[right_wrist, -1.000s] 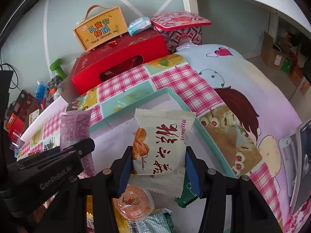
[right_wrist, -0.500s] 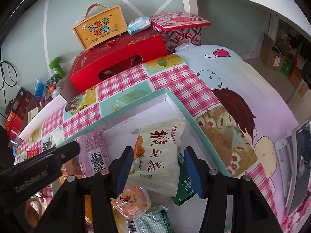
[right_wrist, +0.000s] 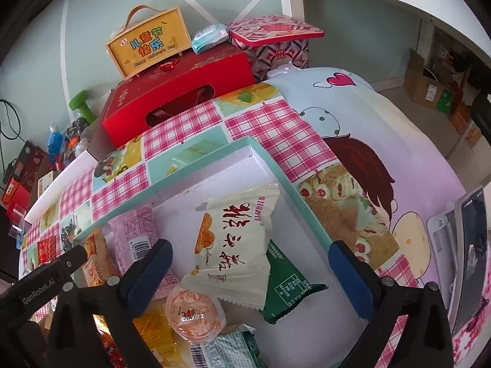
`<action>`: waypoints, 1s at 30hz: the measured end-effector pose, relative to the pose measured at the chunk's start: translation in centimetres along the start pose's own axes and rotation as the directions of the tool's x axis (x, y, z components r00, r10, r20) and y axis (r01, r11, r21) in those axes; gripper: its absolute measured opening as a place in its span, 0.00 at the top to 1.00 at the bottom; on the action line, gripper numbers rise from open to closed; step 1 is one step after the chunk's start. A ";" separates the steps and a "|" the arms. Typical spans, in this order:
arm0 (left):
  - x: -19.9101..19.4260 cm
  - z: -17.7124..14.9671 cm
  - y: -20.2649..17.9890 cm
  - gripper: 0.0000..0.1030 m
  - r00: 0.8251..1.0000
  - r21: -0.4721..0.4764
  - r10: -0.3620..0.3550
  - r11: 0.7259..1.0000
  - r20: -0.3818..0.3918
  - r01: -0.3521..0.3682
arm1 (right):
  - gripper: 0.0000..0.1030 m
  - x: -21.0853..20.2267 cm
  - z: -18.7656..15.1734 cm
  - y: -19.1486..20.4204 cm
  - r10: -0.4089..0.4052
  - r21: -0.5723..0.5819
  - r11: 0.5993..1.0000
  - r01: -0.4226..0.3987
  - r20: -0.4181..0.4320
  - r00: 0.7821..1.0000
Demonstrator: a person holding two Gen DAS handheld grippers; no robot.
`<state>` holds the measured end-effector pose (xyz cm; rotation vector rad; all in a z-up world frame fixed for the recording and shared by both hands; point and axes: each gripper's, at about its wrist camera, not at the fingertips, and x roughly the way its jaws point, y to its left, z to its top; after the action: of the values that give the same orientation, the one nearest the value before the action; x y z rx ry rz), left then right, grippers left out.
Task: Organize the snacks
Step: 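Lower the white red-lettered packet into the tray and open the right tool, then open the left tool to drop the pink packet into the tray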
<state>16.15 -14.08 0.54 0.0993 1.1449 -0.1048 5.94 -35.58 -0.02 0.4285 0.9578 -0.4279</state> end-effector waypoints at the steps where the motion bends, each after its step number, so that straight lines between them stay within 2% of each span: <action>1: 0.1 -0.1 0.2 0.05 1.000 -0.004 0.001 1.000 0.000 -0.001 | 0.00 0.0 0.0 0.0 0.000 -0.001 1.000 0.000 -0.001 1.000; 5: 0.1 -0.5 0.9 0.01 1.000 -0.015 0.005 1.000 0.006 -0.005 | 0.00 -0.2 0.0 0.3 -0.004 -0.016 1.000 0.004 -0.002 1.000; 15: -0.1 -2.4 3.1 0.01 1.000 -0.029 0.015 0.999 0.019 -0.015 | 0.00 -1.9 -0.3 1.8 0.006 -0.060 0.998 -0.005 0.016 1.000; 26: -1.4 -5.1 6.5 0.01 0.999 -0.110 0.027 0.994 0.021 -0.024 | 0.00 -3.7 -1.4 4.6 0.023 -0.142 0.990 -0.018 0.029 0.999; 30: -1.7 -6.0 7.2 0.01 0.998 -0.087 0.052 0.995 0.019 -0.050 | 0.00 -4.3 -1.9 5.9 0.039 -0.167 0.985 -0.033 0.032 0.999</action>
<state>11.01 -6.09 -0.23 0.0500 1.1231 -0.0109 5.53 -28.97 3.58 0.2852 0.9427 -0.3189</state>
